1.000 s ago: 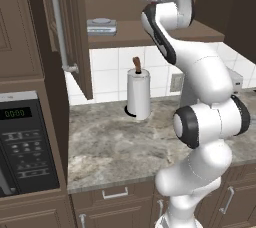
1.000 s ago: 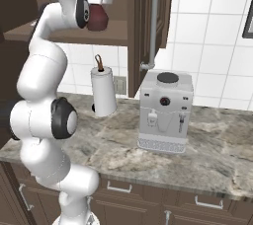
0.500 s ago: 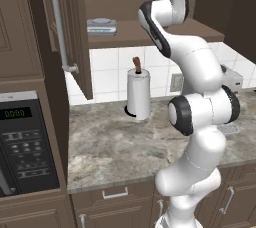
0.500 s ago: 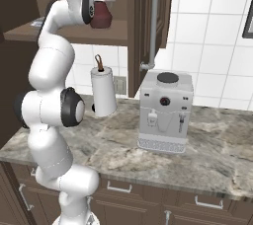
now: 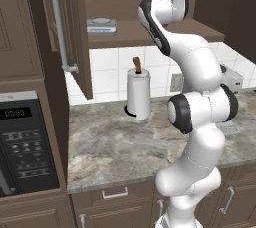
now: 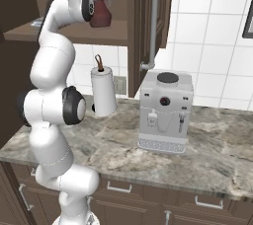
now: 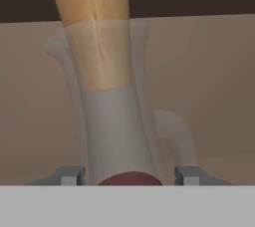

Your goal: The dining table condiment station is running low on oil/vinegar bottle. Refill the condiment station by opening the cabinet and taking the oil/vinegar bottle from the cabinet and placing it on the dining table.

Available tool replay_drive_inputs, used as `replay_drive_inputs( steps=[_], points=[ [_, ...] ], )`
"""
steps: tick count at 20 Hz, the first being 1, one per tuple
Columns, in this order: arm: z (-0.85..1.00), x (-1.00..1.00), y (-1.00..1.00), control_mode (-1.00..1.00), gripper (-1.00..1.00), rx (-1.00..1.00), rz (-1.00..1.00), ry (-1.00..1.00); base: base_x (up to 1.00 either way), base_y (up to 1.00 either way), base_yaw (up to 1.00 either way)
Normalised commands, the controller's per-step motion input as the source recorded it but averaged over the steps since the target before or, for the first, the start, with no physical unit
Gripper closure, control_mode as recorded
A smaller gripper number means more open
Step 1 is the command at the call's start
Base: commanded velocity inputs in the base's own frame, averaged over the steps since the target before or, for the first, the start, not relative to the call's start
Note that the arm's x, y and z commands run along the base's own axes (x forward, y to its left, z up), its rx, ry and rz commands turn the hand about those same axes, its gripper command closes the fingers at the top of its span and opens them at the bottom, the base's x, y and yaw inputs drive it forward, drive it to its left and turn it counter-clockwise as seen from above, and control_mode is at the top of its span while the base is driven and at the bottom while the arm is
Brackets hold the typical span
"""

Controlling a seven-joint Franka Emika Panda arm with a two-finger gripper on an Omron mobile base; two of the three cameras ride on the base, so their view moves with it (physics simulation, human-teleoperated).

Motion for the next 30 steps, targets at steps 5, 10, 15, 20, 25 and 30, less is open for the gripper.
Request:
replay_drive_inputs(
  steps=[5, 10, 15, 20, 25, 30],
  points=[
    [0.0, -0.38, 0.0, -1.0, 1.0, 0.0, 0.0, -0.01, 0.0, 0.0, 0.0],
    [0.0, -1.0, 0.02, -1.0, 1.0, 0.0, 0.0, -0.16, 0.0, 0.0, 0.0],
    [0.06, -1.0, 0.08, -1.0, 1.0, 0.0, 0.0, -0.22, 0.0, 0.0, 0.0],
    [0.24, -1.0, 0.04, -1.0, 1.0, 0.0, 0.0, -0.28, 0.0, 0.0, 0.0],
    [0.39, -1.0, 0.0, -1.0, 1.0, 0.03, -0.01, -0.16, 0.0, 0.0, 0.0],
    [-0.15, -1.0, 0.0, -1.0, 1.0, 0.05, 0.0, -0.02, 0.0, 0.0, 0.0]
  ],
)
